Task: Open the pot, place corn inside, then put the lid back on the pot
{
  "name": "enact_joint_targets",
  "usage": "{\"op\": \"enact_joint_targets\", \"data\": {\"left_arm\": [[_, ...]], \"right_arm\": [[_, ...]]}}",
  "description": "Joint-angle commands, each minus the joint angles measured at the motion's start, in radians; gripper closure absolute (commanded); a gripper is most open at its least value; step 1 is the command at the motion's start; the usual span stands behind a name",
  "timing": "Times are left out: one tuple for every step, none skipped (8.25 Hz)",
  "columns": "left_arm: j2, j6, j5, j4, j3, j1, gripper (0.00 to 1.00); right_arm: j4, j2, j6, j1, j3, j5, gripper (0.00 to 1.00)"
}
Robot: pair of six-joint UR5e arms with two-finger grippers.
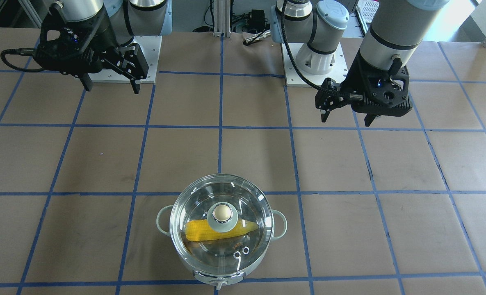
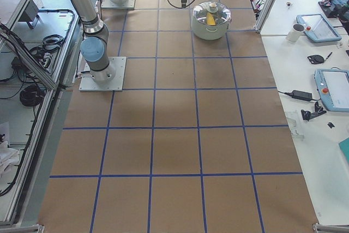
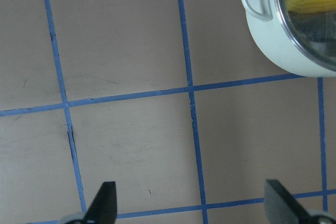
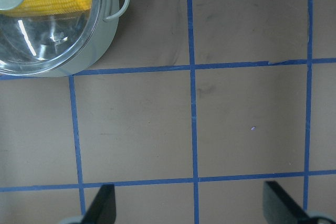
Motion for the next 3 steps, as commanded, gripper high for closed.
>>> {"op": "enact_joint_targets", "data": {"left_arm": [[0.000, 0.000, 0.000, -0.001, -0.001, 0.000, 0.00], [0.000, 0.000, 0.000, -0.001, -0.001, 0.000, 0.00], [0.000, 0.000, 0.000, -0.002, -0.001, 0.000, 0.00]], "right_arm": [[-0.001, -0.001, -0.006, -0.001, 0.001, 0.000, 0.00], [-0.001, -0.001, -0.006, -0.001, 0.001, -0.003, 0.00], [-0.003, -0.001, -0.006, -0.003, 0.001, -0.005, 0.00]]}}
